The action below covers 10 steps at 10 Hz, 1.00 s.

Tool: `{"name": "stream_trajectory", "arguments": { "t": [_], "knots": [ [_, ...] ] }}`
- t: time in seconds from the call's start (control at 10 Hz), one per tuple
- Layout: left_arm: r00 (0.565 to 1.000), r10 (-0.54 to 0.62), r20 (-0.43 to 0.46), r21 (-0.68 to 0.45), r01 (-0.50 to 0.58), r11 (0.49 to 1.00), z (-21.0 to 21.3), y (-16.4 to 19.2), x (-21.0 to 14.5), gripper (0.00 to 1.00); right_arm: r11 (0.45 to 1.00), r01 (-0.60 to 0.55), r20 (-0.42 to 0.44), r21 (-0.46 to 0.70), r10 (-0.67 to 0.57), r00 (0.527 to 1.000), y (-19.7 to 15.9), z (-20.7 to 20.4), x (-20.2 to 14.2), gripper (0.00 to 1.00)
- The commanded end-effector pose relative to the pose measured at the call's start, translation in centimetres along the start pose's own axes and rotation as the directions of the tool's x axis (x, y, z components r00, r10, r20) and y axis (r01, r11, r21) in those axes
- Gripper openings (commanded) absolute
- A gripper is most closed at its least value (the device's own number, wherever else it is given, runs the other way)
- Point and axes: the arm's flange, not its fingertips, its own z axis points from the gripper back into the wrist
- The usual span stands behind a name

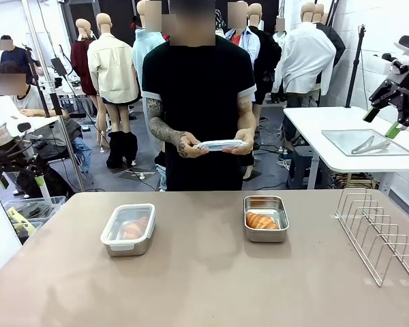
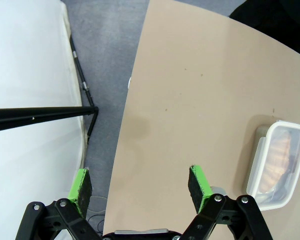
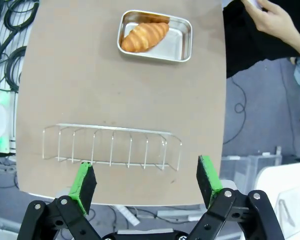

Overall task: Place the bread in airtight containers.
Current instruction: Release when the human grabs the Airtight Container lid.

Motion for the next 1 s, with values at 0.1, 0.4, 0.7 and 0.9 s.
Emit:
{"name": "stream_trajectory", "arguments": {
  "t": [0.1,0.4,0.7,0.9],
  "knots": [
    [1.000,0.002,0.001,0.010,-0.002,1.000,0.08,0.05,-0.14,1.00,1.000,-0.003,-0.008,0.003,0.003,1.000,0.08,-0.08,0.03,1.00],
    [1.000,0.002,0.001,0.010,-0.002,1.000,0.08,0.05,-0.14,1.00,1.000,-0.003,-0.008,0.003,0.003,1.000,0.08,-0.08,0.03,1.00],
    [1.000,0.002,0.001,0.010,-0.002,1.000,0.08,0.05,-0.14,1.00,1.000,-0.003,-0.008,0.003,0.003,1.000,0.08,-0.08,0.03,1.00],
    [1.000,0.002,0.001,0.010,-0.002,1.000,0.08,0.05,-0.14,1.00,1.000,-0.003,-0.008,0.003,0.003,1.000,0.08,-0.08,0.03,1.00]
  ]
}}
